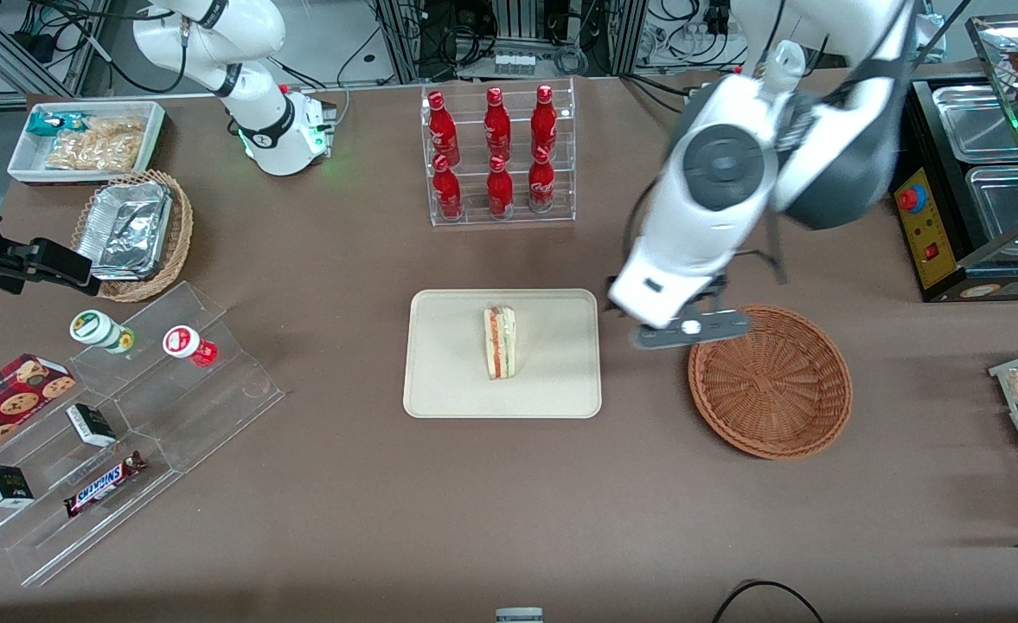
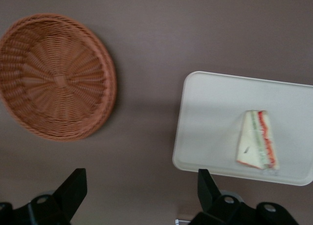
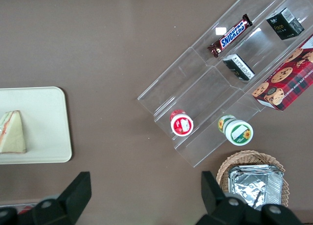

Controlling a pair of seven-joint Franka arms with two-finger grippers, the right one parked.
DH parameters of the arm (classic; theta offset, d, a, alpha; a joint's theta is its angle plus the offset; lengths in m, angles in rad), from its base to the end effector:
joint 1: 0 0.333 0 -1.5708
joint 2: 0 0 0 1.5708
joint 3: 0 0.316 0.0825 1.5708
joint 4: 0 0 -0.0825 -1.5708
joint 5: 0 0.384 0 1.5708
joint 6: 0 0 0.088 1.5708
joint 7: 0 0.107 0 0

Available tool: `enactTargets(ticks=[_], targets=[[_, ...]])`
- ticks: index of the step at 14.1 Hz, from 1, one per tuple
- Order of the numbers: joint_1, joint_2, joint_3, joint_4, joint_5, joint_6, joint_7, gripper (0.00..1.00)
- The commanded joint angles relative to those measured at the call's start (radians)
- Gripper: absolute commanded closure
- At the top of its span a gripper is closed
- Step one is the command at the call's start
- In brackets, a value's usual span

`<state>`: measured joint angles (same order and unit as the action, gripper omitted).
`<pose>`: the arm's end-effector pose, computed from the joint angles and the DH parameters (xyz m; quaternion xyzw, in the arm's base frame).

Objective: Place sandwich from basket to tray

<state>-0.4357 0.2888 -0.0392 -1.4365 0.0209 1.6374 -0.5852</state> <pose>0.5711 -0.2877 0.5206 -0.9975 -0.0545 0.0354 0.0263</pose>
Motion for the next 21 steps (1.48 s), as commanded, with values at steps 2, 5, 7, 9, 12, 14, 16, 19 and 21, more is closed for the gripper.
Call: enactTargets(ticks=[2, 5, 7, 9, 12, 14, 16, 19, 21], targets=[[0.153, -0.21, -0.01, -0.218, 0.002, -0.013, 0.183, 0.0], [0.271, -0.263, -0.01, -0.217, 0.001, -0.094, 0.336, 0.0], [0.339, -0.289, -0.01, -0.219, 0.001, -0.111, 0.399, 0.0], [0.389, -0.298, -0.01, -0.214, -0.001, -0.128, 0.462, 0.0], [0.394, -0.304, -0.005, -0.203, 0.002, -0.128, 0.467, 0.0], [0.394, -0.304, 0.001, -0.194, 0.002, -0.128, 0.466, 0.0], [0.394, -0.301, 0.007, -0.185, 0.002, -0.128, 0.46, 0.0], [0.394, -0.295, 0.007, -0.165, 0.001, -0.126, 0.458, 0.0], [0.394, -0.295, 0.007, -0.165, 0.001, -0.126, 0.466, 0.0]])
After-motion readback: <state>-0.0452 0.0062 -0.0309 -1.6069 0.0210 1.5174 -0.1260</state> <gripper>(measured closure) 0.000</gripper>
